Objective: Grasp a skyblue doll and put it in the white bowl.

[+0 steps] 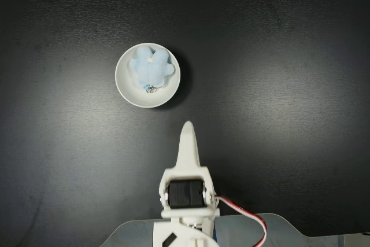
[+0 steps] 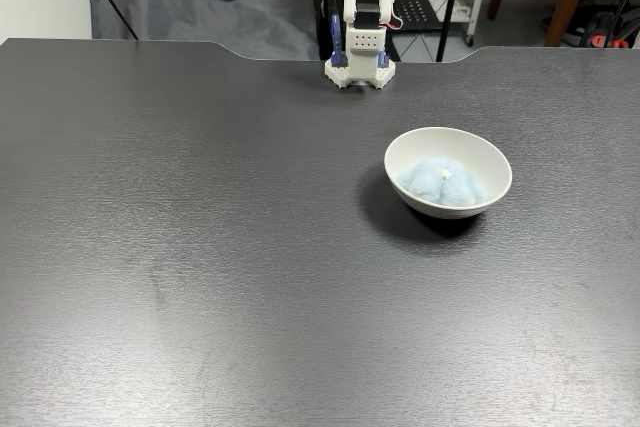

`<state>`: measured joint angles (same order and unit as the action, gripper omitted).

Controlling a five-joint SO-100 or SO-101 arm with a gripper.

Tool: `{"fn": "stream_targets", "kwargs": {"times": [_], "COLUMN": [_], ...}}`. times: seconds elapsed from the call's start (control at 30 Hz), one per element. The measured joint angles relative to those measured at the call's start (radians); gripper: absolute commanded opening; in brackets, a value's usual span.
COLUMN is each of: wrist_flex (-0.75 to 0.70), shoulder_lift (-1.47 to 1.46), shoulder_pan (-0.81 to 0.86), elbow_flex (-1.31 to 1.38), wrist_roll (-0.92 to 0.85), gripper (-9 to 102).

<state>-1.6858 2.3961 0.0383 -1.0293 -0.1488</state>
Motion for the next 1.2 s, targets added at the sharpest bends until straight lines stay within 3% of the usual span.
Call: {"fn": "stream_targets", "kwargs": {"times": [0.23, 0.47, 0.57, 0.83, 0.97, 1.2], "wrist_flex": [-0.006, 0.020, 0.130, 0.629, 0.683, 0.693], "shoulder_lift": [0.311, 0.348, 0.348, 0.413, 0.606, 0.813], "shoulder_pan": [-0.006, -0.008, -0.008, 0.002, -0.006, -0.006], "elbow_flex": [0.018, -0.029, -0.135, -0.588, -0.831, -1.246], "wrist_roll": [0.000, 0.012, 0.018, 0.181, 0.318, 0.357], "gripper": [4, -1, -1, -1, -1, -1]}}
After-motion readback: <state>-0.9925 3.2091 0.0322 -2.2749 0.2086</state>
